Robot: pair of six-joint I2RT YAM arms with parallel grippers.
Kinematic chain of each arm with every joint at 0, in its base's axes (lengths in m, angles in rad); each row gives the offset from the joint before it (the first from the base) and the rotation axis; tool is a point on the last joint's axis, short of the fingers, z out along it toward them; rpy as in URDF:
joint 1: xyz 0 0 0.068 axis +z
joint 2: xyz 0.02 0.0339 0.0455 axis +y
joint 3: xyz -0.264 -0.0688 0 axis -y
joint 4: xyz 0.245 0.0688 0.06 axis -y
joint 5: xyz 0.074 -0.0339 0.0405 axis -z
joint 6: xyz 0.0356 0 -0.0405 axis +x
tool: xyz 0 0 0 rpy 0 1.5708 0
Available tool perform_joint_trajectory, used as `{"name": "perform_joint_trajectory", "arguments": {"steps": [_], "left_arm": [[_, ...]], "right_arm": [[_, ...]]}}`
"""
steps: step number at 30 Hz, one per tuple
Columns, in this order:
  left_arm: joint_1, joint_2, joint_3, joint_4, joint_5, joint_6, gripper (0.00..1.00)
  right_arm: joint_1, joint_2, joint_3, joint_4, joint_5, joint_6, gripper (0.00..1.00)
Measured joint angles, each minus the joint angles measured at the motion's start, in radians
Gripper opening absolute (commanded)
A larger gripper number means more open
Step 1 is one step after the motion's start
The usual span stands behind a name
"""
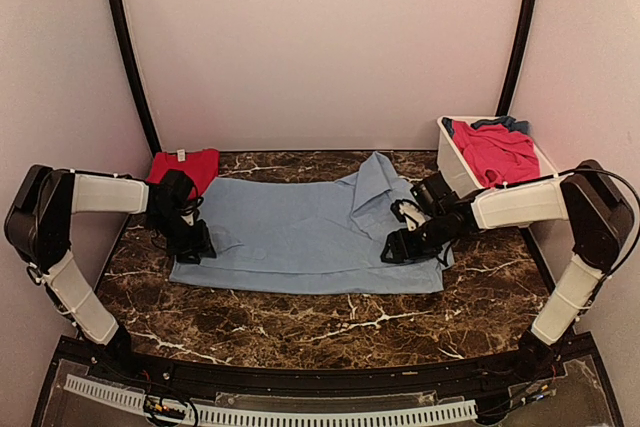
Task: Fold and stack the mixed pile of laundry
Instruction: Smooth out the 1/3-folded shirt at the center of the board.
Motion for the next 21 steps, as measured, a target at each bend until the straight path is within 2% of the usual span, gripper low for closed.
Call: {"name": "perform_joint_trajectory", "arguments": {"steps": [1, 4, 6, 12, 21], "left_arm": [[0.0, 0.0, -0.003, 0.007, 0.003, -0.005, 0.29], [0.0, -0.011, -0.018, 0.018, 0.005, -0.016, 0.07], [0.0, -0.025, -0.021, 0.016, 0.002, -0.023, 0.01], [0.0, -0.097, -0.011, -0.026, -0.017, -0.017, 0.0], [0.0, -0.149, 0.037, -0.167, -0.128, 0.04, 0.0]], "right_arm": [[0.0, 0.0, 0.003, -0.003, 0.002, 0.0, 0.71], [0.0, -0.002, 0.009, -0.018, 0.007, 0.0, 0.72], [0.0, -0.008, 0.014, -0.029, 0.012, 0.0, 0.72], [0.0, -0.049, 0.038, -0.058, 0.028, 0.0, 0.73], [0.0, -0.069, 0.067, -0.082, 0.04, -0.002, 0.73]]}}
